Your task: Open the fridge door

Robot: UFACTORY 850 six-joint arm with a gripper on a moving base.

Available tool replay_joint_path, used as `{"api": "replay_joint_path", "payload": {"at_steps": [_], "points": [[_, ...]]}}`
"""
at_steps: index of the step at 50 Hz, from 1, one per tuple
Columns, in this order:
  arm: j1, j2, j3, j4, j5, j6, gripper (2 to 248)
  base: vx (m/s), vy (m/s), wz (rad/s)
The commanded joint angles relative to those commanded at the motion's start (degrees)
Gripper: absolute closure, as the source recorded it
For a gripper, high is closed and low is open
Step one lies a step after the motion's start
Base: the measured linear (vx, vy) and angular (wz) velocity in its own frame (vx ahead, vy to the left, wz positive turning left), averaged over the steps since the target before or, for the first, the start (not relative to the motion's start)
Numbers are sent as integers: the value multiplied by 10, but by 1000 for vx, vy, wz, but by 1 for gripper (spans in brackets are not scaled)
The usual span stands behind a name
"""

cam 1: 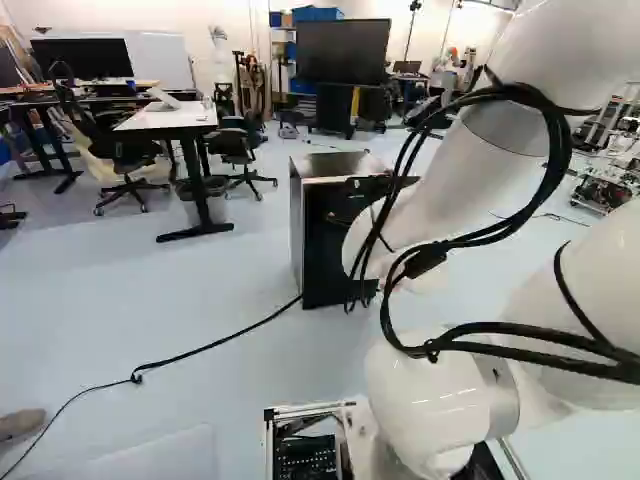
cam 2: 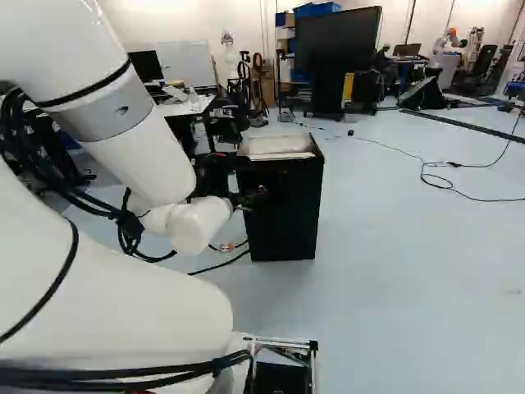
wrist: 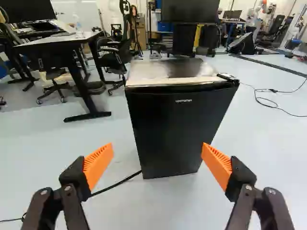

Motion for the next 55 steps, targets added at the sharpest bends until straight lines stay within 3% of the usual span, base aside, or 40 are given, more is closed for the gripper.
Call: {"api": "replay_joint_path", "payload": {"at_steps": [35,55], "points": [[0,-2,-2,0,0,0,3,0,0,0],[2,-31,-27,0,0,0,3,0,0,0]]}}
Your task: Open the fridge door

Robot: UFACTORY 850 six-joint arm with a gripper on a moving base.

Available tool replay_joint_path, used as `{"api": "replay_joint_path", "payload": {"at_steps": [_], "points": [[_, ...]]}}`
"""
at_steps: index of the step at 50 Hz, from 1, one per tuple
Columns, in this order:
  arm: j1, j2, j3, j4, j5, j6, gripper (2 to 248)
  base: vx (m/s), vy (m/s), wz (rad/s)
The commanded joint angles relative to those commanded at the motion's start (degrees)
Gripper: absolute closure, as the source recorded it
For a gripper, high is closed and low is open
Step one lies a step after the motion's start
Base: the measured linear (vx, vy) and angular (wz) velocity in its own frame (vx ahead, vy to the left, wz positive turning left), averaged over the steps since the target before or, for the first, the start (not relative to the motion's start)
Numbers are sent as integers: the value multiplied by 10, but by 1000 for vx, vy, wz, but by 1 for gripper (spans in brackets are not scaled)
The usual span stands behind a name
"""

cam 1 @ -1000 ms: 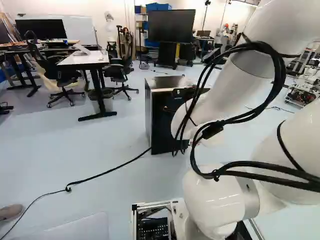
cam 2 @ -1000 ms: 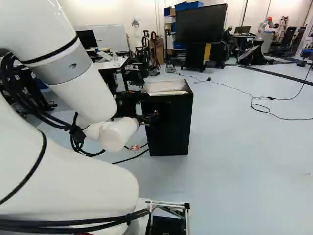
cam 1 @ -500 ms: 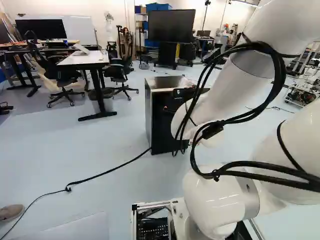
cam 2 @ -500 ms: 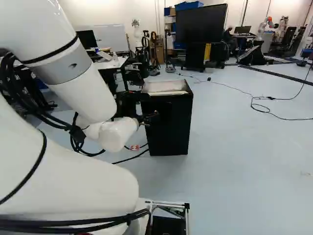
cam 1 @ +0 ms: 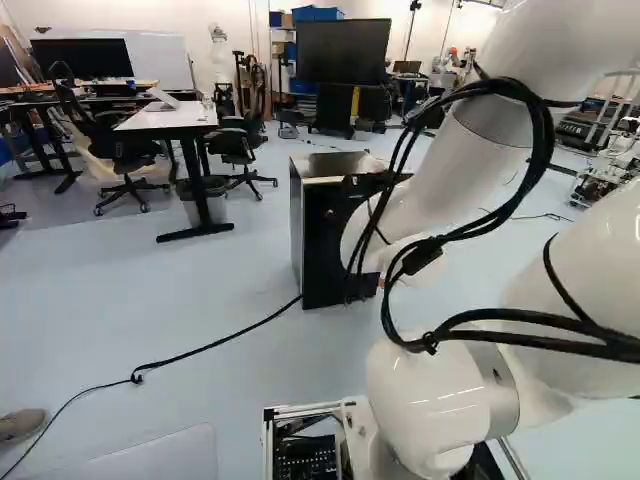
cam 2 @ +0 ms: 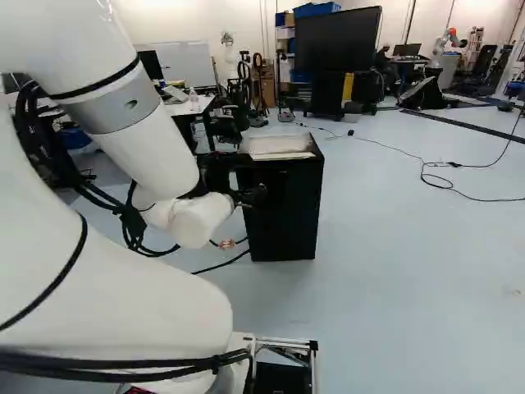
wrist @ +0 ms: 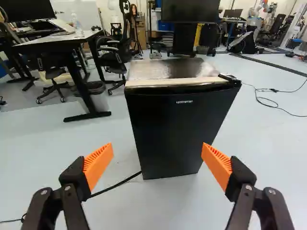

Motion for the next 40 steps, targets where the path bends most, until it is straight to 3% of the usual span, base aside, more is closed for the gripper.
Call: {"api": "replay_joint_path", "payload": {"at_steps": [19,40], "points": [[14,-42,-37,7,0,0,3,0,0,0],[43,-88,-81,33,0,0,3,0,0,0]]}}
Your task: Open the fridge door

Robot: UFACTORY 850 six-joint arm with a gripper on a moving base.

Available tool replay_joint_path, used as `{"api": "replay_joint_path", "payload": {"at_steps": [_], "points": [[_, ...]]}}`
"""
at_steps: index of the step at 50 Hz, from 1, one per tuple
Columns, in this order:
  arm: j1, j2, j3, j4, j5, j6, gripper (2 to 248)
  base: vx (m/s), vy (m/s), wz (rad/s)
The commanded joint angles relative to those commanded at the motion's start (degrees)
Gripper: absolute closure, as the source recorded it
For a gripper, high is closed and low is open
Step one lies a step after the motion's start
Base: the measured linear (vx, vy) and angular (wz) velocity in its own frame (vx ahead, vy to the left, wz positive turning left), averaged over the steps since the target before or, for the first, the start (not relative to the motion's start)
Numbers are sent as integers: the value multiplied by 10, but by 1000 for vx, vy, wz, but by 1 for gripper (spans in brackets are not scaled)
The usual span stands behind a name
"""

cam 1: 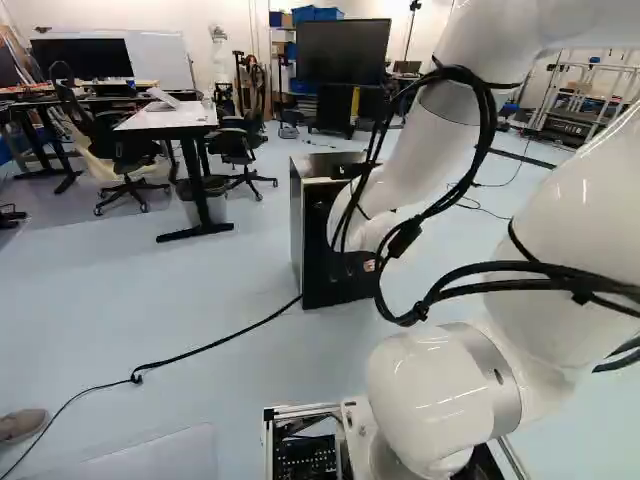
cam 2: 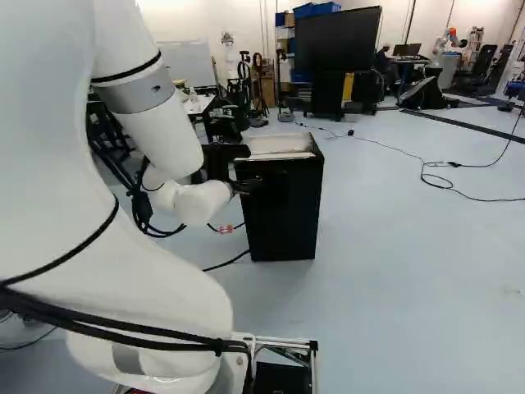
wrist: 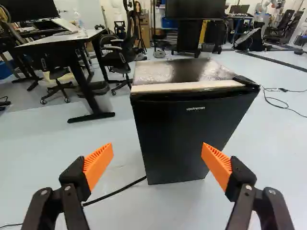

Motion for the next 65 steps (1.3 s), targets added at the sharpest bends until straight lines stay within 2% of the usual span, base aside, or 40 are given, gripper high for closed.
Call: {"api": "replay_joint_path", "payload": {"at_steps": [23,35,65], "points": [[39,-51,-51,29,0,0,3,0,0,0],[62,-64,-64,47,0,0,3,0,0,0],[119,-93,-92,134,0,0,3,0,0,0]]}}
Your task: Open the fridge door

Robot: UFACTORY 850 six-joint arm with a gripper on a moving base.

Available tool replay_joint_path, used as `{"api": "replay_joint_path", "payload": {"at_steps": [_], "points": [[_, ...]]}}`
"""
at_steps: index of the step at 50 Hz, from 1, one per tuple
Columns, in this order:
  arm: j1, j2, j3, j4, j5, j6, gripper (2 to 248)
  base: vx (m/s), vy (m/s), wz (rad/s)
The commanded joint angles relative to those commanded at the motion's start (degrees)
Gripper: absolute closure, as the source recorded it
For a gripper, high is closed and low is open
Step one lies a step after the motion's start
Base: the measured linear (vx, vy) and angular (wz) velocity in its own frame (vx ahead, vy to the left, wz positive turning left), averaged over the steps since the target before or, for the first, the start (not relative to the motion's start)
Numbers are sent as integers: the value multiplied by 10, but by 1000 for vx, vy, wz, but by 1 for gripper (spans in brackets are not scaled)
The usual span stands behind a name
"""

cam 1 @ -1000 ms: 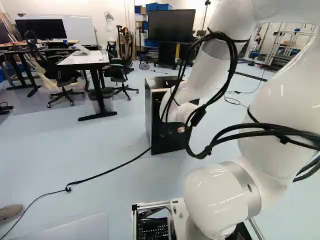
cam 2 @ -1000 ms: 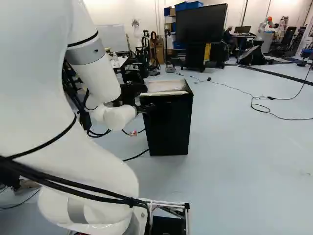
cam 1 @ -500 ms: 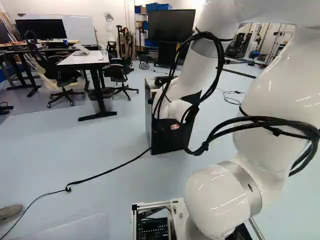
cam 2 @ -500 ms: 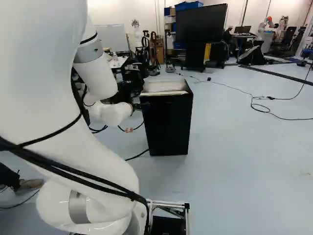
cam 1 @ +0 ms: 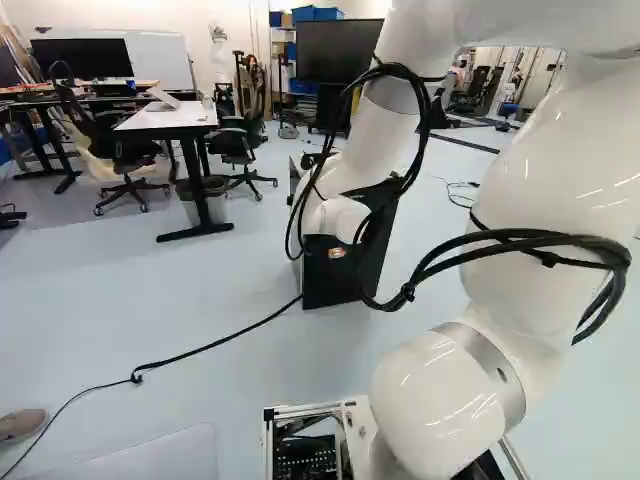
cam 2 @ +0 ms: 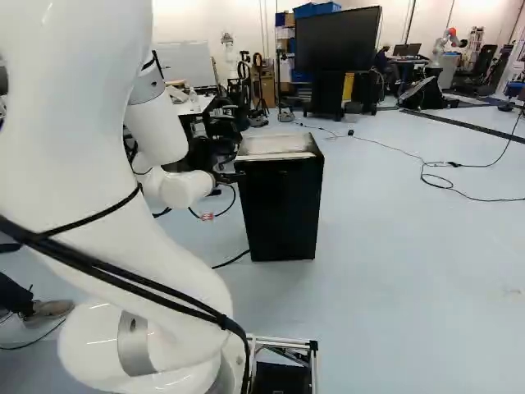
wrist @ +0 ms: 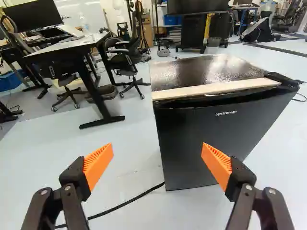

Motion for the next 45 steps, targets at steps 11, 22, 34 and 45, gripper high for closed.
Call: {"api": "replay_joint_path", "payload": {"at_steps": [11,22,34,45], "points": [[18,-34,-22,34,0,0,3,0,0,0],[36,-72,-47,67,5,0,3,0,0,0],[52,-116,-81,99,22,0,3,0,0,0],[65,-157,-114,127,40,0,3,0,0,0]]}}
